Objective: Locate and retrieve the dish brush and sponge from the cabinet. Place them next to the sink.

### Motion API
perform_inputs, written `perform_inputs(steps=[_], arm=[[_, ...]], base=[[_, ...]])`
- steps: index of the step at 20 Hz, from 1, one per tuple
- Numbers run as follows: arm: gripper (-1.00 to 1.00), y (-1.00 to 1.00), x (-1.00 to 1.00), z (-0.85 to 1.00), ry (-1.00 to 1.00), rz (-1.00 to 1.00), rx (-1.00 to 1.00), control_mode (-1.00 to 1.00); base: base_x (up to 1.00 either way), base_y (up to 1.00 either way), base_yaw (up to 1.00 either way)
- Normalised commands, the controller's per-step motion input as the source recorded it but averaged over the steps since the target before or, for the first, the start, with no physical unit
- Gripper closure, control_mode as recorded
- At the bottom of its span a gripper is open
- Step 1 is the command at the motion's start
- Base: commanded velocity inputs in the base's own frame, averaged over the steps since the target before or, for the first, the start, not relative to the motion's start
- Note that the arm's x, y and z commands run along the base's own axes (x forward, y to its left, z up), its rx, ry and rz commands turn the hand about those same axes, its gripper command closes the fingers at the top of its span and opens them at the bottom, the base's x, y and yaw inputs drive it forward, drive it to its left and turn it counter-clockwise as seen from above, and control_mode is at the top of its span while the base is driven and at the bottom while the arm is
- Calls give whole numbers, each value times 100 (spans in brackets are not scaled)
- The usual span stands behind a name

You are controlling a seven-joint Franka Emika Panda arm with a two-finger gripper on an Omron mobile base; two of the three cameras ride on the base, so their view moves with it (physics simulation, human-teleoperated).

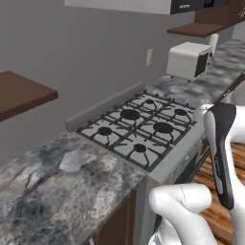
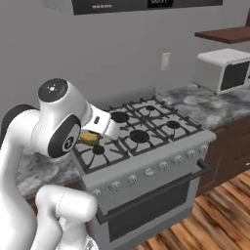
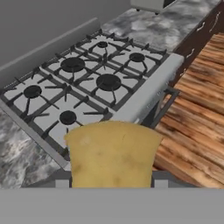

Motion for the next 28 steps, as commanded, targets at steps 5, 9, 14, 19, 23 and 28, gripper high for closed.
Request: perform_inputs(steps=[5, 9, 14, 19, 23, 28], arm=[[100, 0, 0, 0, 0, 0, 0, 100], [100, 0, 0, 0, 0, 0, 0, 100], [100, 0, 0, 0, 0, 0, 0, 100], [100, 0, 0, 0, 0, 0, 0, 100], [100, 0, 0, 0, 0, 0, 0, 100], [100, 0, 0, 0, 0, 0, 0, 100]], base=[[0, 0, -45], [0, -35, -39], [0, -67, -31], [0, -42, -35], [0, -5, -46], [0, -6, -46]])
